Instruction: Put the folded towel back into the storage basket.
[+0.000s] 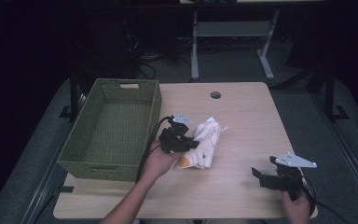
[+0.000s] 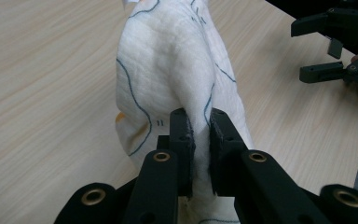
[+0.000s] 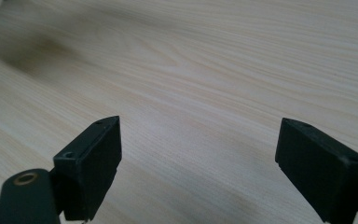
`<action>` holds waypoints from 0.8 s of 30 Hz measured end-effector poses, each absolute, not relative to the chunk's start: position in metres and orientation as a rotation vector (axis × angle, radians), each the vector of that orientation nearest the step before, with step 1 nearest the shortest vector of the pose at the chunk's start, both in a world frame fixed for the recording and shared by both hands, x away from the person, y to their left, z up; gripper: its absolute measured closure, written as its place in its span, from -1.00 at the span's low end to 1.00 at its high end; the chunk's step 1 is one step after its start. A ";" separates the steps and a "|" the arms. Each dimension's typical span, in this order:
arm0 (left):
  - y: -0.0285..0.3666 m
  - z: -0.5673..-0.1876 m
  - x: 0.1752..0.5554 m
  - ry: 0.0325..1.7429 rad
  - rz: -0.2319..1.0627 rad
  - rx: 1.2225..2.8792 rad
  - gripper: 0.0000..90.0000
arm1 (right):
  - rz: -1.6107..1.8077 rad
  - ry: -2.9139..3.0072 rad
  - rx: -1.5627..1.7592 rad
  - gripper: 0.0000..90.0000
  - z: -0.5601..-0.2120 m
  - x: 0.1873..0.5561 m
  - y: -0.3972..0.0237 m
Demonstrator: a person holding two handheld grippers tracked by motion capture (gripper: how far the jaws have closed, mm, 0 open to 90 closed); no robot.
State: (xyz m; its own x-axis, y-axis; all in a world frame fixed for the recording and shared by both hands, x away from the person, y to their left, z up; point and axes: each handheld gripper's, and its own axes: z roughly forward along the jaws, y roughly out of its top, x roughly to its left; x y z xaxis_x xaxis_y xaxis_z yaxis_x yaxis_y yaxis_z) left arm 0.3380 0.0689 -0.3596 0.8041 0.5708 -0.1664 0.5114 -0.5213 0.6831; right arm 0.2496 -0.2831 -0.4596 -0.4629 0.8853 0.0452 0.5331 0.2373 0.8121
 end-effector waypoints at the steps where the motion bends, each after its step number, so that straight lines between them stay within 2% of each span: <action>1: 0.070 -0.358 0.338 0.796 0.109 2.227 0.83 | 1.110 2.090 1.299 -0.69 -0.460 0.250 -0.283; 11: 0.075 -0.341 0.339 0.791 0.112 2.210 0.83 | 1.109 2.093 1.297 -0.69 -0.460 0.250 -0.283; 24: 0.092 -0.335 0.349 0.837 -0.066 2.102 0.83 | 1.102 2.101 1.286 -0.69 -0.459 0.250 -0.283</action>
